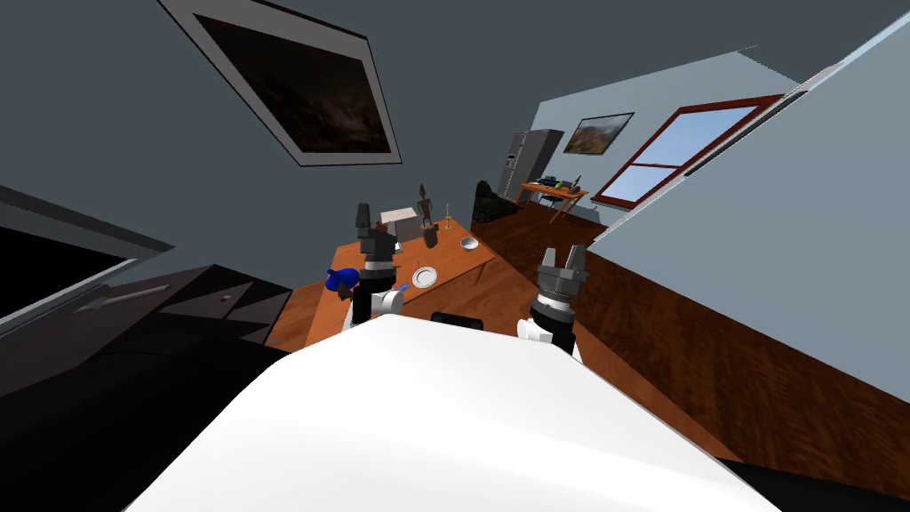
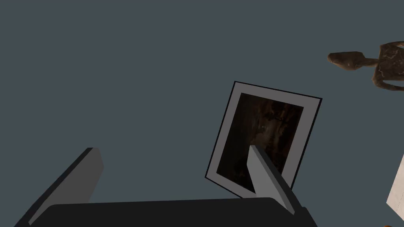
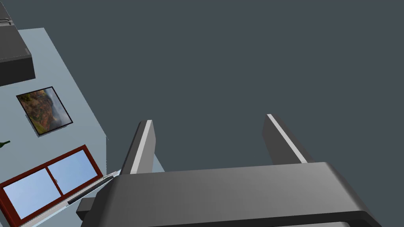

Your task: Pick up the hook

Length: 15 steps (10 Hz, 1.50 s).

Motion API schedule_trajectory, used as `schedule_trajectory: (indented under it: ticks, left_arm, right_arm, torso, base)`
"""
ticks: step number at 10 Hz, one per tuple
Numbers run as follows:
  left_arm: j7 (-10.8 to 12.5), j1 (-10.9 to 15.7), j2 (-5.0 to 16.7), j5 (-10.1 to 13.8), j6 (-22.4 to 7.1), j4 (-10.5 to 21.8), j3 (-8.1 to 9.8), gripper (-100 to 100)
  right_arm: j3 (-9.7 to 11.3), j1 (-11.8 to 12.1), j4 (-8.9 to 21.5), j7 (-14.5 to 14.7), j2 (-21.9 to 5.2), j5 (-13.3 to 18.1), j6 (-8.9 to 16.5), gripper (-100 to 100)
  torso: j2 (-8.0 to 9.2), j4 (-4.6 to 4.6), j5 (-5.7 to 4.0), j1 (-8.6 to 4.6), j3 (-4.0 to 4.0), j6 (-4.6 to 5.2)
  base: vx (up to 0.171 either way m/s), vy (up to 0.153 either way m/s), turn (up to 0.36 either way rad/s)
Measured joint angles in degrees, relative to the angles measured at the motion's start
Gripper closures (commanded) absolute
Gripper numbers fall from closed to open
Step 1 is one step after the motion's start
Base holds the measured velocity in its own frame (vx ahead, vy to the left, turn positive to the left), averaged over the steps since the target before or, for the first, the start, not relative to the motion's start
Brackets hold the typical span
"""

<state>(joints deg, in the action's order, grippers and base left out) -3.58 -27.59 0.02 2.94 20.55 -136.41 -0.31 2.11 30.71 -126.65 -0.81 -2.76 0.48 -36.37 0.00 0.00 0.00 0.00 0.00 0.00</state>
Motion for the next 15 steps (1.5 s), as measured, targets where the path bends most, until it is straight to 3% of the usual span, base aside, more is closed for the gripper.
schedule_trajectory:
  ticks: [7,10,15]
  left_arm:
    - [4.15,5.27,5.52,5.69,-4.03,11.07,3.55,-100]
    - [5.07,6.52,5.92,7.00,-5.51,14.26,3.96,-100]
    - [7.87,10.43,7.72,10.75,-8.31,22.25,6.27,-100]
  right_arm:
    - [0.00,0.00,0.00,0.00,0.00,0.00,0.00,0]
    - [0.00,0.00,0.00,0.00,0.00,0.00,0.00,0]
    - [0.00,0.00,0.00,0.00,0.00,0.00,0.00,0]
  torso:
    - [0.02,0.00,0.03,0.12,0.01,0.01]
    - [0.01,0.00,0.01,0.05,0.00,0.00]
    - [0.02,0.01,0.02,0.09,0.01,-0.01]
  base:
    - [-0.008,0.022,-0.067]
    - [-0.007,0.012,-0.054]
    - [-0.009,0.017,-0.069]
